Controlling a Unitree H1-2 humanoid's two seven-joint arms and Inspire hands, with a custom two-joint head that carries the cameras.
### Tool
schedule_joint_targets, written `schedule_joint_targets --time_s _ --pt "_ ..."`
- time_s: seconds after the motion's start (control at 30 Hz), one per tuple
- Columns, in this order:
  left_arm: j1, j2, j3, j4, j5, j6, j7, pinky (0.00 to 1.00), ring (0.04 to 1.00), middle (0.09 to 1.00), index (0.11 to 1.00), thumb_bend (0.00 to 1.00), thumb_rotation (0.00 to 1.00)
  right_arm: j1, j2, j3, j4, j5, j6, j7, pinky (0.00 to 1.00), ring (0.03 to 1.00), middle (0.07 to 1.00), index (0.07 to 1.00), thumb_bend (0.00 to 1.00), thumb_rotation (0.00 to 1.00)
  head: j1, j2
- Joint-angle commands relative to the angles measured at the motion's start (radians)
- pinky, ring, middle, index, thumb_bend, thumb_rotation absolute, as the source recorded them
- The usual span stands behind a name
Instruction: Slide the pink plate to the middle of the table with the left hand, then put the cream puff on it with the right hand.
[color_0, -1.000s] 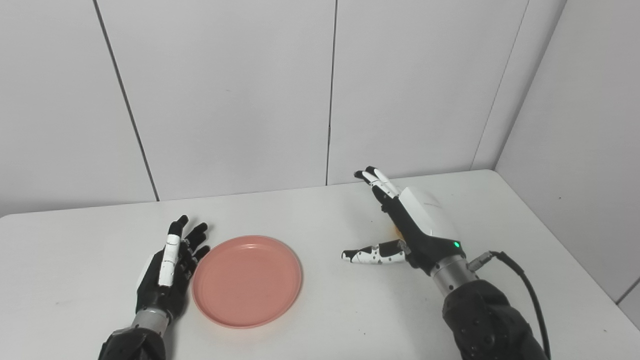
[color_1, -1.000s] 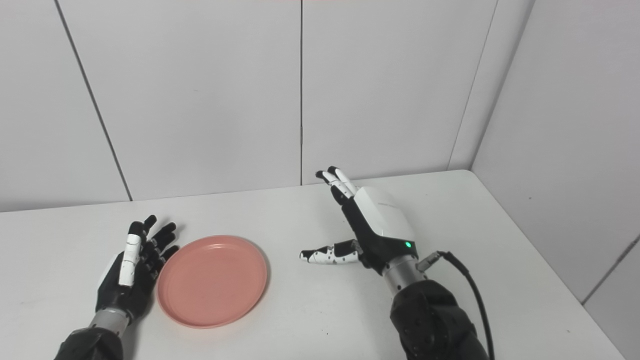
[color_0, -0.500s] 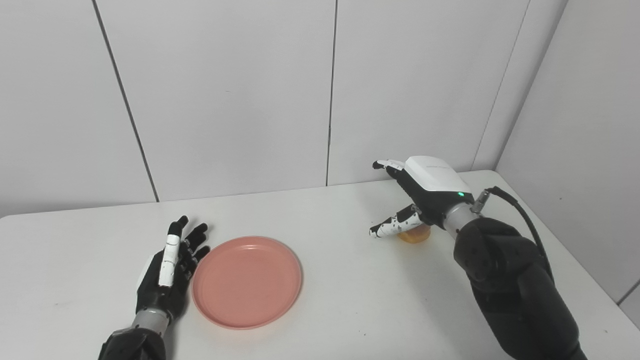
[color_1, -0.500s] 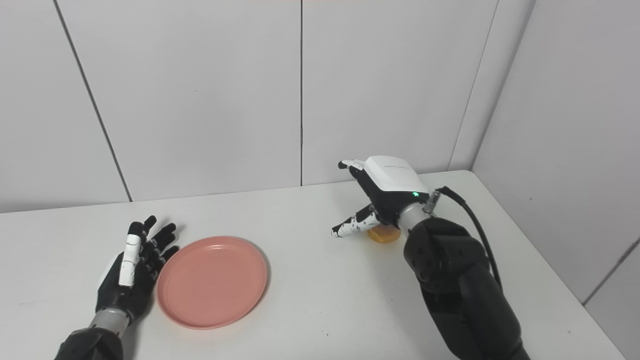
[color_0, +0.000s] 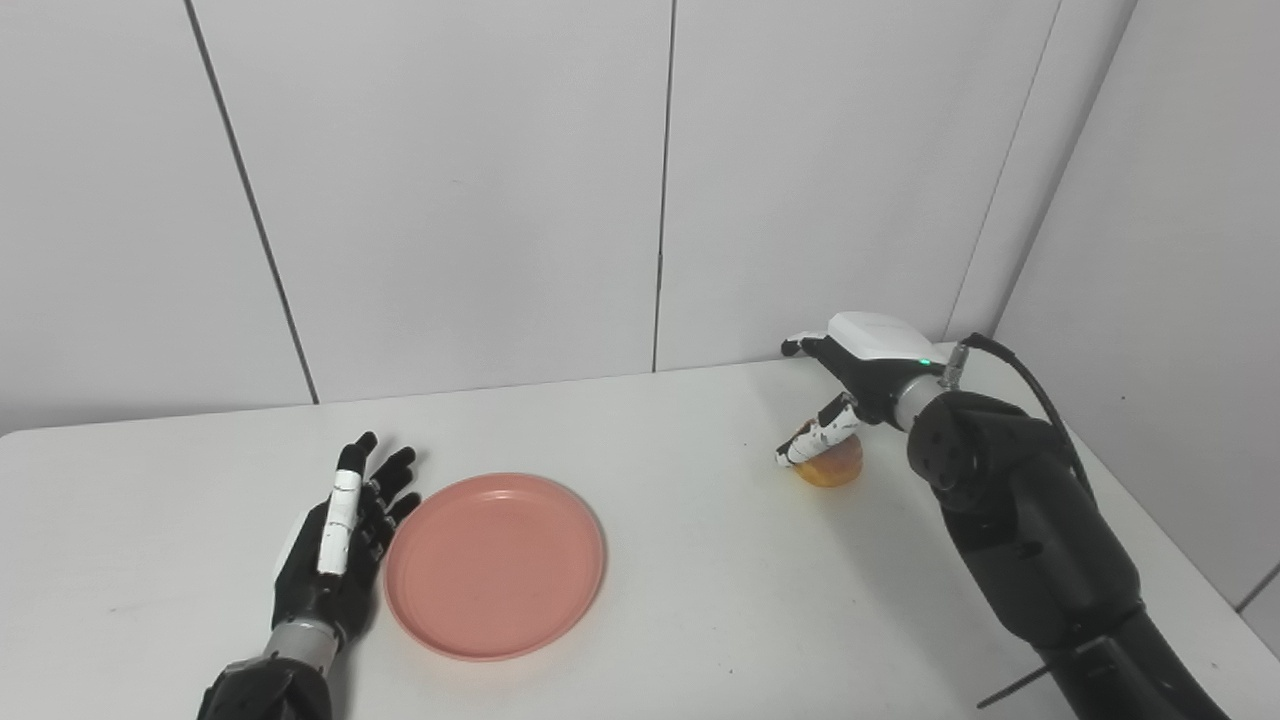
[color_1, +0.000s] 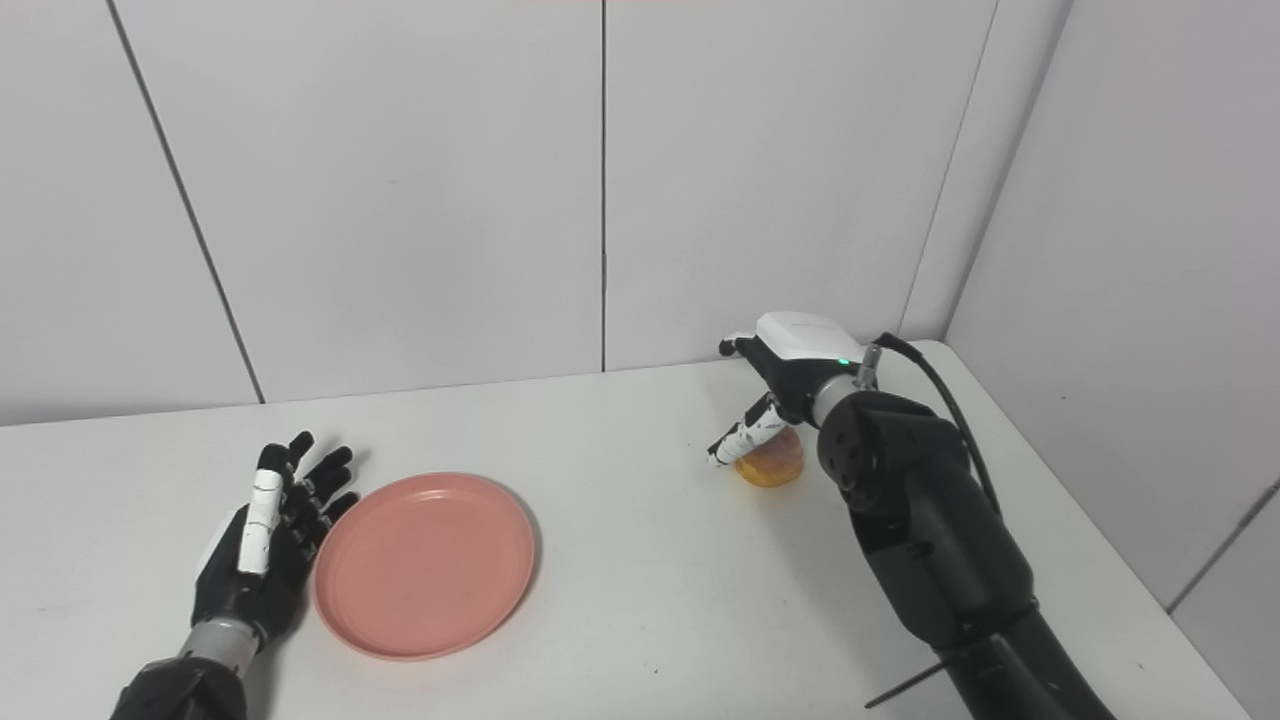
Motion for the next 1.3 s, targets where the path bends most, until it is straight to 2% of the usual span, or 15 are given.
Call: schedule_joint_targets --time_s 0.0,0.13,0.23,0.6,0.83,1.0,1.13,1.27 --pt "-0.001 -0.006 -0.001 -0.005 0.005 0.030 0.009 0.92 0.948 0.892 0.988 0.89 0.84 -0.062 -0.035 -0.008 0.025 0.009 0.005 -0.038 0.66 0.878 0.918 0.859 1.00 0.30 0.002 0.001" --pt "0.002 -0.004 -0.005 -0.014 0.012 0.036 0.012 0.88 0.935 0.889 0.985 0.90 0.85 -0.077 -0.039 -0.001 0.105 0.016 0.006 -0.065 0.63 0.862 0.907 0.849 1.00 0.30 0.002 0.002" --pt "0.004 -0.006 -0.004 -0.017 0.007 0.038 0.011 0.90 0.942 0.891 0.987 0.89 0.85 -0.083 -0.040 0.005 0.157 0.028 0.004 -0.101 0.61 0.839 0.895 0.841 1.00 0.29 0.003 0.002" --pt "0.006 -0.006 -0.005 -0.015 0.004 0.037 0.009 0.90 0.945 0.891 0.982 0.89 0.85 -0.097 -0.044 0.037 0.275 0.082 0.003 -0.217 0.63 0.844 0.888 0.842 1.00 0.29 0.011 0.006" --pt "0.009 -0.009 -0.004 -0.023 0.001 0.048 0.012 0.89 0.943 0.888 0.988 0.87 0.85 -0.095 -0.046 0.042 0.292 0.094 0.006 -0.218 0.66 0.854 0.896 0.853 1.00 0.28 0.015 0.007" --pt "0.006 -0.004 -0.006 -0.007 0.001 0.038 0.003 0.90 0.939 0.888 0.996 0.91 0.86 -0.090 -0.043 0.039 0.290 0.093 0.007 -0.212 0.63 0.839 0.892 0.850 1.00 0.27 0.017 0.008" --pt "0.005 -0.004 -0.004 -0.005 0.000 0.041 0.003 0.90 0.943 0.890 0.999 0.90 0.85 -0.086 -0.040 0.039 0.289 0.092 0.007 -0.203 0.63 0.840 0.894 0.850 1.00 0.27 0.019 0.010" --pt "0.006 -0.002 -0.008 -0.005 0.010 0.041 0.005 0.86 0.929 0.879 0.990 0.91 0.86 -0.085 -0.041 0.039 0.283 0.095 0.007 -0.180 0.64 0.850 0.906 0.854 1.00 0.29 0.019 0.012"
